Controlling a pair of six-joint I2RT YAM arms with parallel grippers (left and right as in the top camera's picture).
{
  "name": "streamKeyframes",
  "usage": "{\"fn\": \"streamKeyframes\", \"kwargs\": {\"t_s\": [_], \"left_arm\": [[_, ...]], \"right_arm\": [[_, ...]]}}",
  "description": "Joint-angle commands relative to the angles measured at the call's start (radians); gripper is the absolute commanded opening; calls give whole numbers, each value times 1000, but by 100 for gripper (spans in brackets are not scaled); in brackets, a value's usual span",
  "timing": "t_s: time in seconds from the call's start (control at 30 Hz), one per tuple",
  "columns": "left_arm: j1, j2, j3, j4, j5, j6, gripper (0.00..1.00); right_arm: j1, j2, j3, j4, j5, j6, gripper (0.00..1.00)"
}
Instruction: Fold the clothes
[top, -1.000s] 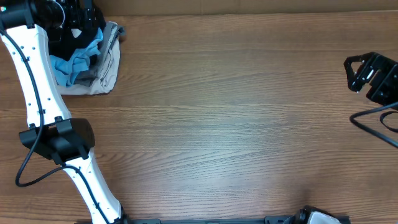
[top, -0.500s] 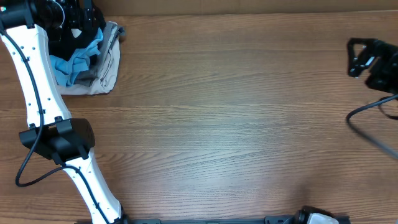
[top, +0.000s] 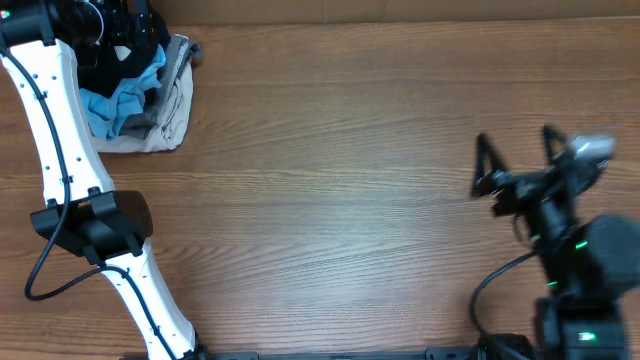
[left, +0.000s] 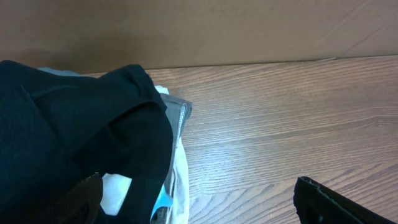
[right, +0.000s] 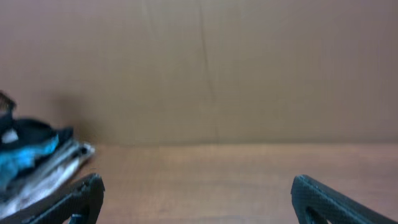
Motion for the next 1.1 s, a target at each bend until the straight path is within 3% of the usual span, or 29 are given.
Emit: {"fn": "streamKeyframes", "kwargs": {"t_s": [0.0, 0.17, 0.4, 0.67, 1.07], "left_arm": [[-6, -20, 14, 1, -2, -10, 100], [-6, -20, 14, 1, -2, -10, 100], [-6, -20, 14, 1, -2, -10, 100], [-6, -20, 14, 1, -2, -10, 100], [-7, -20, 14, 1, -2, -10, 100]], "right_arm": [[48, -129, -207, 117, 61, 5, 100], [84, -303, -454, 220, 72, 5, 100], [90, -457, -594, 219, 68, 5, 100], [90, -560, -616, 4, 68, 5, 100], [90, -583, -620, 13, 69, 5, 100]]}}
